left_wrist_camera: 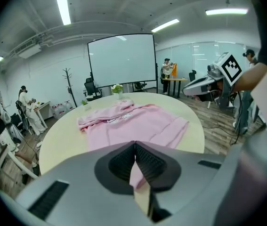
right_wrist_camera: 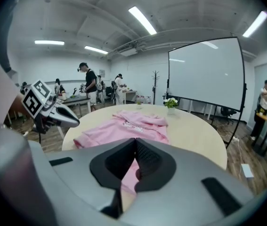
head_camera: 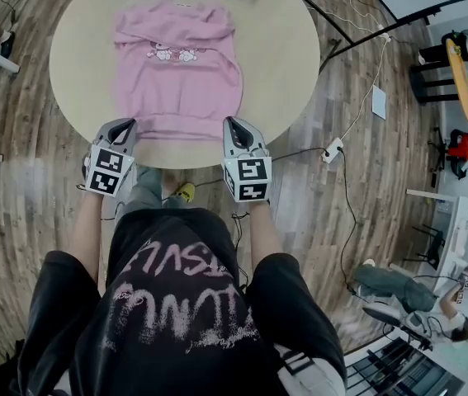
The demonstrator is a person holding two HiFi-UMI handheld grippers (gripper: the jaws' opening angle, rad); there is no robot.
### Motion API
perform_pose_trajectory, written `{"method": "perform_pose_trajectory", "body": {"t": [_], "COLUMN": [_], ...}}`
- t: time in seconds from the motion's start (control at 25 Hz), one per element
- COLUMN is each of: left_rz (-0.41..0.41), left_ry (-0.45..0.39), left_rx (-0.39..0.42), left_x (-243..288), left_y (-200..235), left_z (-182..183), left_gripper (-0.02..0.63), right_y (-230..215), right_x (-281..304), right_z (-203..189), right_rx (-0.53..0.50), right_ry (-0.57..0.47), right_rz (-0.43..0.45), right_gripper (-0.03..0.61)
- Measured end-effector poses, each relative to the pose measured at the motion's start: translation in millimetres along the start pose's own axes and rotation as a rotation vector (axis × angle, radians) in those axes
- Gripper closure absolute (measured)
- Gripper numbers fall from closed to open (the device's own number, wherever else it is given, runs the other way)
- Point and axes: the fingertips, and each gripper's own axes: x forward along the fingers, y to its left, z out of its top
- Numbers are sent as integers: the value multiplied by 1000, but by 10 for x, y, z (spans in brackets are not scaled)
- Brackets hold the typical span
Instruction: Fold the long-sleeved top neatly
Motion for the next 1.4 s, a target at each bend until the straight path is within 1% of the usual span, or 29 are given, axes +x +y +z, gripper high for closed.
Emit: {"method": "perform_pose_trajectory", "body": {"t": [0.08,0.16,0.24,0.28,0.32,0.36,0.48,0.56,0.68,0.72,0.76,0.88,0.92,1.0,1.04,1.16,1.32,1.4], "left_rz": [-9,-20,-40,-54,-68,-82,-116,-133,-153,-159,-165,-182,-184,-190,-194,-207,-217,-227], "left_ry": [39,80,118,137,154,169,207,233,272,286,300,320,321,321,320,318,306,299], "left_rx": [35,58,89,110,132,152,191,207,227,230,230,223,221,219,219,226,234,241], "left_x": [16,29,41,52,68,87,170,234,332,362,386,424,428,426,423,388,269,189], "left_y": [7,12,-6,-19,-30,-41,-83,-88,-68,-64,-63,-57,-59,-80,-92,-116,-200,-240], "left_z": [-98,-211,-319,-364,-403,-438,-561,-641,-730,-763,-798,-850,-846,-833,-826,-804,-809,-755], "left_gripper": [598,590,578,555,501,461,406,388,388,390,401,444,465,519,541,578,581,581], "right_y": [61,103,170,212,245,267,292,282,233,215,206,208,196,169,165,195,267,271], "right_x": [40,68,90,107,129,155,235,310,401,415,426,459,466,469,468,444,282,187], "right_z": [-143,-278,-445,-549,-645,-729,-953,-1066,-1177,-1215,-1250,-1286,-1281,-1272,-1268,-1242,-1263,-1224], "right_rx": [-41,-76,-134,-167,-202,-239,-323,-344,-338,-341,-344,-328,-321,-322,-324,-306,-298,-293], "right_ry": [52,108,178,220,259,292,375,414,451,463,473,477,473,467,465,462,455,452], "right_rz": [40,73,118,147,171,189,218,225,220,218,220,233,231,223,225,250,283,296], "right_gripper": [558,515,472,440,414,397,363,354,356,367,383,405,422,506,528,543,546,546]}}
